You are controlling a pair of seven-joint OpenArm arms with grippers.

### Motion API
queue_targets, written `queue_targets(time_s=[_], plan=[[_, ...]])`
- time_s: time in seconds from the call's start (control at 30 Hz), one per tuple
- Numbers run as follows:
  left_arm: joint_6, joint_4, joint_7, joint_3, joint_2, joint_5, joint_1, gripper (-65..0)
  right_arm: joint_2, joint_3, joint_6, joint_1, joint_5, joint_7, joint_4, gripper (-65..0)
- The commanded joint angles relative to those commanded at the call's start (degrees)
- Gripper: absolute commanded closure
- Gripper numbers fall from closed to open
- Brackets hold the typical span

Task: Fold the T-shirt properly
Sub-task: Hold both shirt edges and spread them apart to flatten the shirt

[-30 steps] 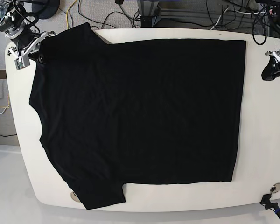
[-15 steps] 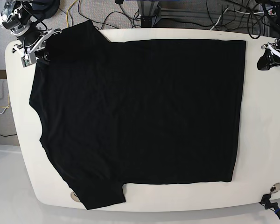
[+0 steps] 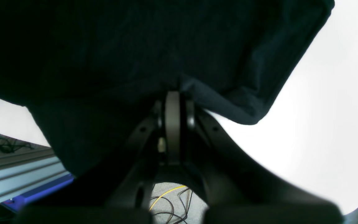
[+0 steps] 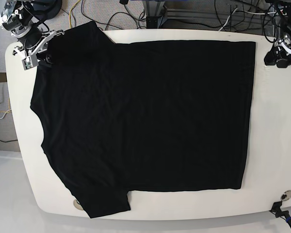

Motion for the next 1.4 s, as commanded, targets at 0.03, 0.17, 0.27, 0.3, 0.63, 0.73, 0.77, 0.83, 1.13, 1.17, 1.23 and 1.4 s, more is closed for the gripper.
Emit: queue_targets(time_s=[0.03, 0.17, 0.27, 0.3, 0.63, 0.73, 0.77, 0.83, 1.13, 1.17, 1.23, 1.4], plan=[[0.0, 0.09, 0.0, -0.09, 0.7, 0.97, 0.18, -37.1, 0.0, 0.0, 0.0, 0.0, 0.0, 0.0, 0.0, -1.4], [-0.48, -0.18, 0.09, 0.18, 3.43, 6.51, 0.79, -37.1, 0.0, 0.09, 0.0, 0.0, 0.0, 0.0, 0.0, -1.4], [-0.48, -0.18, 0.09, 0.26, 4.92, 11.25, 0.7, -37.1, 0.0, 0.09, 0.0, 0.0, 0.0, 0.0, 0.0, -1.4], [-0.48, -0.18, 0.09, 0.35, 5.89, 12.4, 0.7, -37.1, 0.0, 0.09, 0.0, 0.0, 0.0, 0.0, 0.0, -1.4], [-0.48, -0.26, -0.18, 3.52, 10.11, 20.31, 0.62, -37.1, 0.0, 0.09, 0.0, 0.0, 0.0, 0.0, 0.0, -1.4], [-0.48, -0.26, -0.18, 3.96, 11.34, 20.31, 0.53, -37.1, 0.0, 0.09, 0.0, 0.0, 0.0, 0.0, 0.0, -1.4], [-0.48, -0.26, -0.18, 3.96, 11.69, 20.31, 0.18, -37.1, 0.0, 0.09, 0.0, 0.0, 0.09, 0.0, 0.26, -1.4], [-0.48, -0.26, -0.09, 5.01, 11.78, 20.4, -0.97, -37.0, 0.0, 0.09, 0.0, 0.0, 0.09, 0.0, 0.35, -1.4], [-0.48, -0.26, -0.09, 8.88, 12.48, 20.4, -3.16, -36.9, 0.0, 0.09, 0.0, 0.0, 0.09, 0.0, 0.44, -1.4], [-0.48, -0.26, -0.09, 8.88, 12.48, 20.4, -3.25, -36.6, 0.0, 0.09, 0.0, 0.0, 0.09, 0.0, 0.62, -1.4], [-0.48, -0.26, -0.09, 8.88, 12.48, 20.4, -3.34, -32.0, 0.0, 0.09, 0.0, 0.0, 0.09, 0.0, 0.7, -1.4], [-0.48, -0.26, -0.09, 8.79, 12.48, 20.4, -3.43, -6.9, 0.0, 0.09, 0.0, 0.0, 0.09, 0.0, 0.7, -1.4]])
